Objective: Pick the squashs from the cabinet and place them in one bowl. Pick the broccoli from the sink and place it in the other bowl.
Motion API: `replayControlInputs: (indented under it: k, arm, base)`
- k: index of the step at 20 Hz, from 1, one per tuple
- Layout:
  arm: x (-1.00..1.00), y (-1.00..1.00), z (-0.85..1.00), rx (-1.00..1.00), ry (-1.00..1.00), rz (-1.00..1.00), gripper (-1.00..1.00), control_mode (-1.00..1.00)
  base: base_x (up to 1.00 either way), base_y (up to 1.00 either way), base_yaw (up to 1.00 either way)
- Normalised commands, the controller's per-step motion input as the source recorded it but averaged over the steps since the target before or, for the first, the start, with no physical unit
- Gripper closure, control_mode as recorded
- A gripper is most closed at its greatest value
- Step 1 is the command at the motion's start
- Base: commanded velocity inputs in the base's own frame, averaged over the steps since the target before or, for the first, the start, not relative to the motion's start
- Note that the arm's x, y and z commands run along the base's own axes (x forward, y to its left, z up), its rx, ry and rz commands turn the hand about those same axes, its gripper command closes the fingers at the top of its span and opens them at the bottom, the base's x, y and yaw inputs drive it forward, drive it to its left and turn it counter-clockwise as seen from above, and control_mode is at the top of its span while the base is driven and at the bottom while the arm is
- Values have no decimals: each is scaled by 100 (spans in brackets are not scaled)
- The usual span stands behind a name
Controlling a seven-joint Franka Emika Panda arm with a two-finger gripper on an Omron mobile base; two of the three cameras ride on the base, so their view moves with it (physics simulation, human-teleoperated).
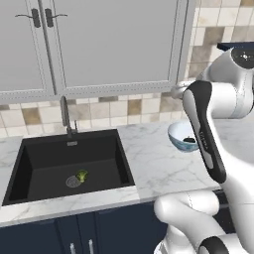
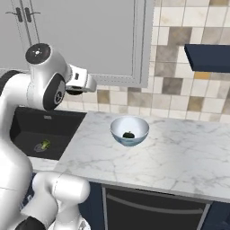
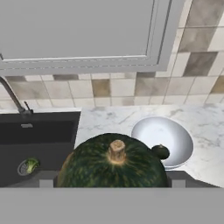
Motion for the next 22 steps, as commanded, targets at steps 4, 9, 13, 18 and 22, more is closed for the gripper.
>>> replayControlInputs:
  k: [4, 9, 13, 18, 22]
  arm:
    - [73, -44, -49, 0, 25, -4, 100, -100]
    - [76, -48, -46, 0, 25, -2, 100, -100]
    - [71, -49, -52, 0, 8, 0, 100, -100]
    - [69, -61, -38, 2, 5, 0, 100, -100]
    - [34, -45, -48, -1, 2, 0, 100, -100]
  base:
    - [0, 0, 0]
    - [0, 0, 0]
    - [0, 0, 0]
    - [0, 0, 0]
    - [0, 0, 0]
